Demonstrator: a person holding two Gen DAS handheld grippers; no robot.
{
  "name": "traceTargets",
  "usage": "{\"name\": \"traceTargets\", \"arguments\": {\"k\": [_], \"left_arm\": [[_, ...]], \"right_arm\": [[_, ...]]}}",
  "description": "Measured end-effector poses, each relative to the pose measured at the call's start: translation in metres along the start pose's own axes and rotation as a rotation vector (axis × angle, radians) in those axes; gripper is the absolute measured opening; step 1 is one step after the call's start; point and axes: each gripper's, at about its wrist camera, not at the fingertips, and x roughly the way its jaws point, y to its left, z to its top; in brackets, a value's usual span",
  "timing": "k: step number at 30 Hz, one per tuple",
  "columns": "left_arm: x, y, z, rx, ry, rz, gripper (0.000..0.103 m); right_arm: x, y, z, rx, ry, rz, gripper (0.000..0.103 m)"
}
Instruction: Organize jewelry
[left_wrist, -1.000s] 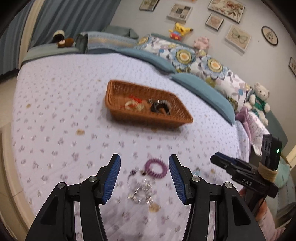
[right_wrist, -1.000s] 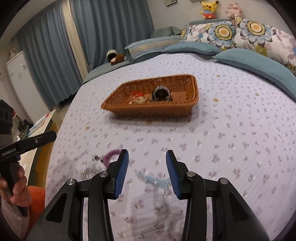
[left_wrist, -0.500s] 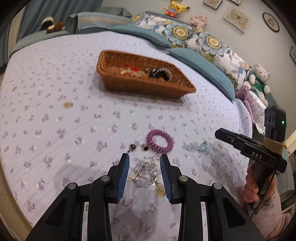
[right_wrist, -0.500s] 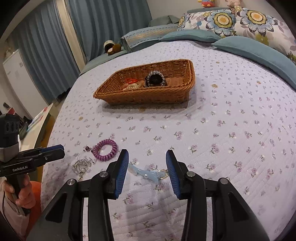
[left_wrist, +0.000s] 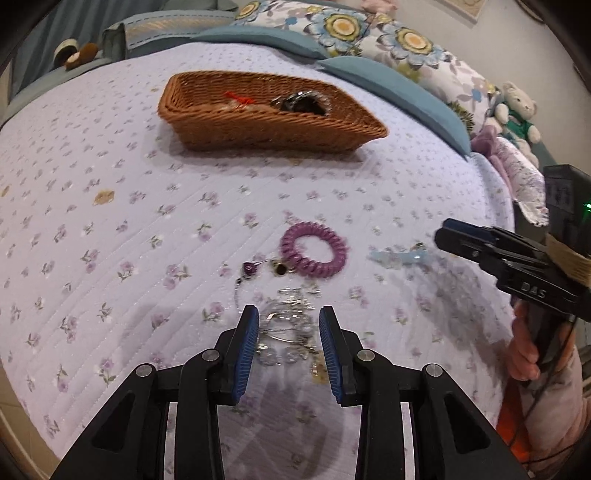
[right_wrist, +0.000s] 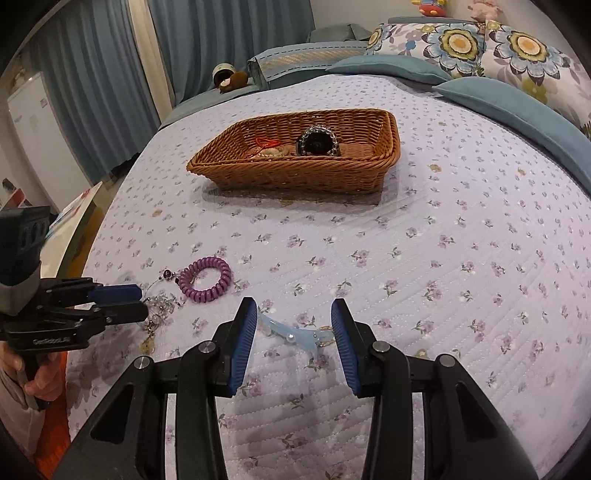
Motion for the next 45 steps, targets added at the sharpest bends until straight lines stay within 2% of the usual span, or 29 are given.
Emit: {"name": "traceTargets", "arguments": {"k": [6,8,12,16,26,28,30,37,38,43,45], "left_arm": [[0.009,0.002,0.003,0.002,0.027,-0.005,0.034],[0.012,-0.001,0.002,0.016,0.036,-0.001,0.028],[0.012,-0.003,0.001,0.021,0.038,-0.003,0.028],[0.013,-0.004,0.001,0.022,0.04,0.0,0.016],[0.011,-0.013,-0.004,0.045,0.043,-0.03,0.009],[0.01,-0.014,-0.005,0.041,0.045,-0.048,0.009],[0.01,-0.014,-0.007,0.036,0.052,-0.069,0.009],[0.018,-0.008,-0.004,-0.01,0.077,-0.08,0.009],[0.019,-0.009,-0.004,-0.008,0.077,-0.081,0.009],[0.024,-0.021,-0.005,0.038,0.072,-0.051,0.008],[0.023,-0.026,-0.008,0.062,0.063,-0.04,0.003]], "right_arm": [[0.007,0.0,-0.002,-0.007,0.025,-0.007,0.045],[0.008,-0.001,-0.002,-0.004,0.031,-0.005,0.045],[0.009,-0.001,-0.002,-0.004,0.033,-0.009,0.045],[0.016,0.009,-0.002,-0.049,0.053,0.009,0.045],[0.045,0.033,-0.004,-0.172,0.147,0.039,0.045],[0.047,0.036,-0.006,-0.186,0.156,0.029,0.04],[0.048,0.038,-0.008,-0.197,0.164,0.034,0.029],[0.05,0.036,-0.01,-0.204,0.178,0.014,0.028],[0.049,0.037,-0.01,-0.209,0.173,0.008,0.024],[0.041,0.039,-0.008,-0.208,0.129,-0.001,0.023],[0.035,0.036,-0.005,-0.188,0.101,0.009,0.023]]}}
